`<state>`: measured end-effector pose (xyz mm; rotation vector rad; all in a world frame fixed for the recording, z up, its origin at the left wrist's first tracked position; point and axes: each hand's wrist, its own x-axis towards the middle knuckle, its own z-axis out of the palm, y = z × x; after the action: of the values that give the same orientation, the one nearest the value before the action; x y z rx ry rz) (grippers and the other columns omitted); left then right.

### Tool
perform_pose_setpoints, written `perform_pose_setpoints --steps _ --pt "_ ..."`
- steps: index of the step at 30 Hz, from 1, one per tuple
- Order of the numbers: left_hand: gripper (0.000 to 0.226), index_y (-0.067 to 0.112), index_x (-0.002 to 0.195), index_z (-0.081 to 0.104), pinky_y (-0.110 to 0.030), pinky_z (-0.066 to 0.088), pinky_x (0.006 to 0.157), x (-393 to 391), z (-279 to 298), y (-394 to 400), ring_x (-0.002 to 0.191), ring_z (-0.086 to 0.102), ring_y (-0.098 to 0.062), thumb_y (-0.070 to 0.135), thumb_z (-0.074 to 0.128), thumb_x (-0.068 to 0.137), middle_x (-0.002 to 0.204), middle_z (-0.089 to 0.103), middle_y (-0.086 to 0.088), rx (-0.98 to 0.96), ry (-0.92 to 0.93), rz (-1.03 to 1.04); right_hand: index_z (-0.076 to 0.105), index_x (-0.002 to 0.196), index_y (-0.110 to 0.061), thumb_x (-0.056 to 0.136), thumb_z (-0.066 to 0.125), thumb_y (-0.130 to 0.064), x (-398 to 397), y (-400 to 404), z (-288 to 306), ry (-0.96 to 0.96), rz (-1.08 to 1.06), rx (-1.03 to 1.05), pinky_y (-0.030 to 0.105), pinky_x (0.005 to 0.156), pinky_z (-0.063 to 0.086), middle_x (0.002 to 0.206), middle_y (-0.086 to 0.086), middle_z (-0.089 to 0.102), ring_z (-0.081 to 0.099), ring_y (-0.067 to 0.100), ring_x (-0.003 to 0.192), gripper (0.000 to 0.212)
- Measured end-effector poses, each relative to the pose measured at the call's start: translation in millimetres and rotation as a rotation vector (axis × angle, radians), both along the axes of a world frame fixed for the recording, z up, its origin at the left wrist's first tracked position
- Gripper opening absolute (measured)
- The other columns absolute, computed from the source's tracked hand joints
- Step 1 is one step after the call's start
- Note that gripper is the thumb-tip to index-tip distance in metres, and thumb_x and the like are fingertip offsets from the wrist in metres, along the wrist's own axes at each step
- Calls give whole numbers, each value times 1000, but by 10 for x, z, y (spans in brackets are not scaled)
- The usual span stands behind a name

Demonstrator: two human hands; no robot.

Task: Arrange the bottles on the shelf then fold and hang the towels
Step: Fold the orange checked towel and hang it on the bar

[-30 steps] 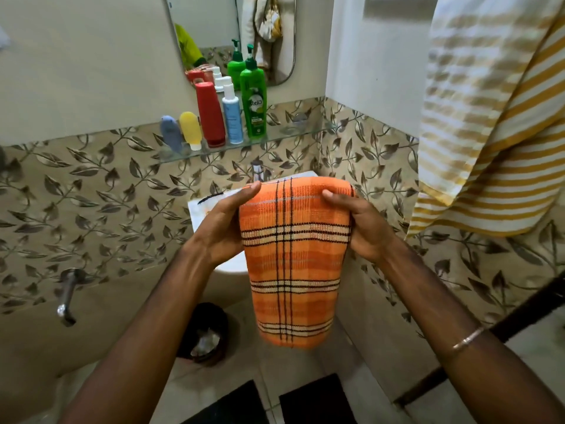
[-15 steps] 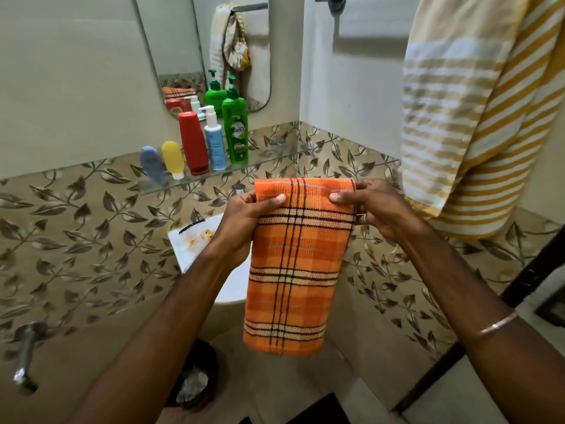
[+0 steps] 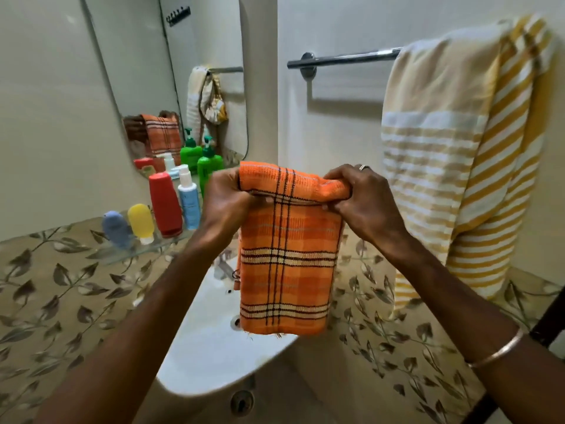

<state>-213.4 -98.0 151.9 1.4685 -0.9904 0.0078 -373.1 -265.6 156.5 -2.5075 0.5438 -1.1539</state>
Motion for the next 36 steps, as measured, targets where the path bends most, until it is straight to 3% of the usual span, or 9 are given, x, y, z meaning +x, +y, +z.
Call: perform_pose_setpoints --steps 4,8,12,16,21,26,29,32,36 --pt "27 22 91 74 -27 62 70 358 418 -302 76 73 -9 40 81 71 85 75 5 18 -333 190 68 108 -24 75 74 -5 253 -241 336 -171 -106 -182 32 71 51 99 2 65 64 22 91 39" --pt "38 21 88 75 -28 52 61 556 801 -660 61 61 -14 57 76 75 72 66 6 33 -660 602 64 112 -26 79 68 -6 457 -480 676 -301 -225 -311 26 63 38 101 2 66 65 23 87 39" --pt "34 17 87 73 -29 47 61 740 1106 -1077 61 57 -17 51 72 83 71 62 3 -26 -690 688 65 110 -27 81 63 -6 701 -735 1037 -472 -216 -244 29 68 46 98 3 67 65 25 88 36" --pt "17 18 84 71 -36 60 63 917 1336 -1464 66 68 -16 35 71 84 72 69 2 -222 -538 489 64 112 -20 77 58 0 953 -954 1303 -613 -199 -201 16 74 36 105 4 66 62 20 98 41" --pt "34 26 100 71 -45 63 70 1272 1659 -1924 84 75 -20 45 69 71 90 76 1 -395 -178 157 57 119 -10 82 57 3 1243 -1094 1544 -710 -125 -262 -1 76 37 116 13 55 49 10 99 39" --pt "41 17 112 67 -47 63 78 1557 1991 -2330 95 74 -21 14 67 72 101 76 -4 -450 -69 -38 50 125 -11 84 62 -4 1507 -1198 1877 -622 -83 -307 32 84 60 124 11 44 56 16 104 43" --pt "48 17 116 64 -50 62 82 1752 2155 -2557 99 73 -24 3 62 70 104 75 -7 -393 -52 -118 47 124 -14 83 66 -12 1681 -1308 2067 -528 -134 -343 35 80 61 126 10 40 58 17 95 45" --pt "54 19 122 60 -50 59 91 1918 2223 -2787 106 70 -21 4 61 70 112 74 -4 -305 -40 -217 42 133 -16 79 70 -16 1831 -1496 2158 -337 -276 -348 43 79 59 137 16 35 65 37 98 60" --pt "68 21 145 39 -46 49 106 2004 2143 -3050 122 63 -16 14 63 82 132 66 -4 -110 -135 -342 19 155 -28 81 77 -25 1947 -1718 2100 -105 -360 -393 50 103 51 164 23 -21 33 49 144 94"
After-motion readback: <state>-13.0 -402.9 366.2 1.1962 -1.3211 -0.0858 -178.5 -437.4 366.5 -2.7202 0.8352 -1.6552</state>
